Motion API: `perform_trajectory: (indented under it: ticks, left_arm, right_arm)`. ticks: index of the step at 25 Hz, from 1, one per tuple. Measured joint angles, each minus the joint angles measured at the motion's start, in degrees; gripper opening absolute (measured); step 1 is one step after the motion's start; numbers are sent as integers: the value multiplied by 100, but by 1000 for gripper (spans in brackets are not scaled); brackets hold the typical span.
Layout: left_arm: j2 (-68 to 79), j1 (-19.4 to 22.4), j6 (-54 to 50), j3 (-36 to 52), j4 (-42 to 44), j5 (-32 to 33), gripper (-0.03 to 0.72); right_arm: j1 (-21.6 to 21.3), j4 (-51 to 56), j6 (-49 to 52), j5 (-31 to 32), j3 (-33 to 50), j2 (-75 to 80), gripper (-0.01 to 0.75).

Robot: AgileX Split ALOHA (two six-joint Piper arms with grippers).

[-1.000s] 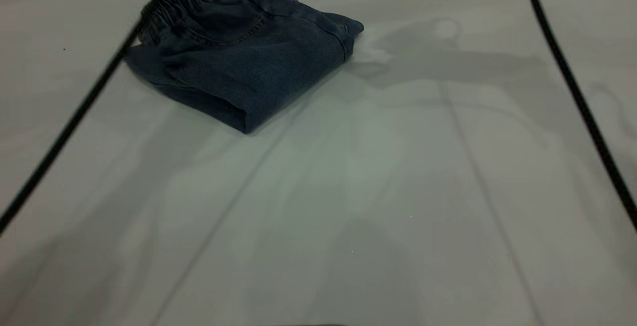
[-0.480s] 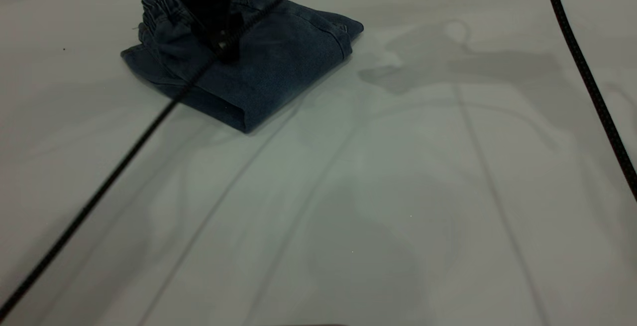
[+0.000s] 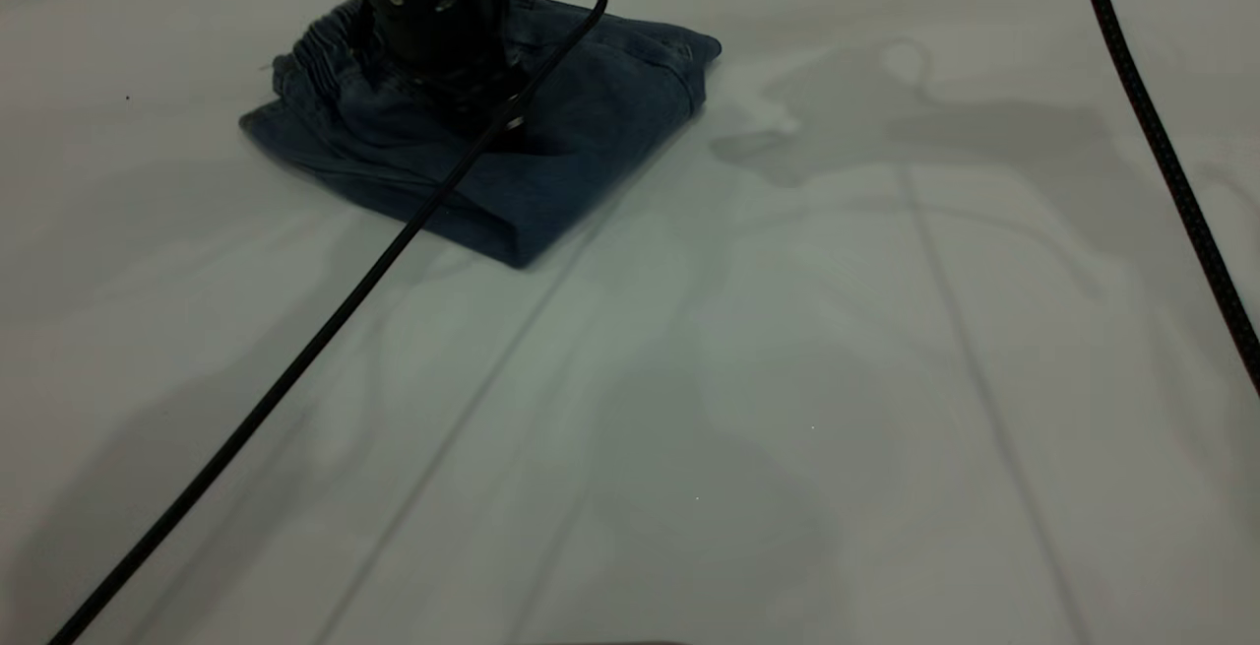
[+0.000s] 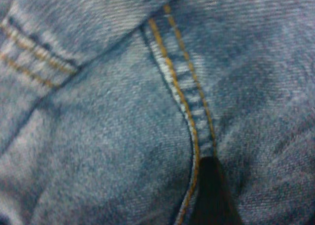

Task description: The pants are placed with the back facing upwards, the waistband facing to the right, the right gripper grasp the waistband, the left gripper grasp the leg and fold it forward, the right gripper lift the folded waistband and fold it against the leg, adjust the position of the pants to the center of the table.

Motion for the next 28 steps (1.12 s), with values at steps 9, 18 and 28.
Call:
perform_trajectory:
  ticks: [9, 18, 28]
  left_arm:
    - [27, 0, -2334, 0, -1054, -329, 455]
    - [80, -154, -2711, -14, -1921, -710, 455]
    - [108, -148, -2794, -643, -1894, -272, 455]
  right_arm:
    - [0, 0, 0, -281, 0, 0, 584]
    - [0, 0, 0, -343, 0, 0, 584]
    - [-11, -14, -5, -407, 0, -83, 584]
